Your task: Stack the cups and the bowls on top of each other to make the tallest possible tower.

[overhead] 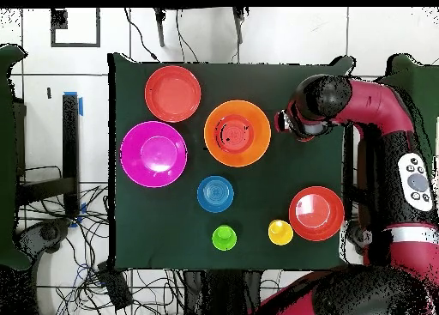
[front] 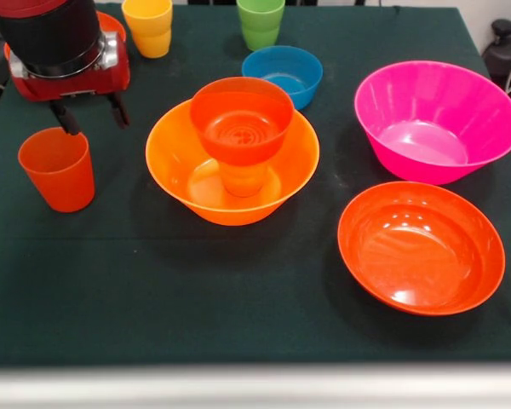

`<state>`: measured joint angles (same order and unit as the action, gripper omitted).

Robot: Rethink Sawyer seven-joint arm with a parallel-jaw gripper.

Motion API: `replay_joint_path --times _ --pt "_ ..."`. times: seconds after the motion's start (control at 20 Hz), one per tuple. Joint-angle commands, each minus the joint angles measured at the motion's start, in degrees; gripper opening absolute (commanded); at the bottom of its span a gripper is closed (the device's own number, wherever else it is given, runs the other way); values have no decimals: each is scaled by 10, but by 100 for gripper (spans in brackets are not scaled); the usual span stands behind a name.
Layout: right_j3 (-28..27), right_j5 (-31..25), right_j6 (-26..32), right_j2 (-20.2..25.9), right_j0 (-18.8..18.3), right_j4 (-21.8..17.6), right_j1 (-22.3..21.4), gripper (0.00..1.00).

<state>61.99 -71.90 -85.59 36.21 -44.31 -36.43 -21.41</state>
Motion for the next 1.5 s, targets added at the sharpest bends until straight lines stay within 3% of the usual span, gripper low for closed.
replay_joint_path --times 0.05,1.5 --pt "-30 -15 137 -11 20 -35 21 100" --pt "-28 44 126 -16 13 -46 63 100"
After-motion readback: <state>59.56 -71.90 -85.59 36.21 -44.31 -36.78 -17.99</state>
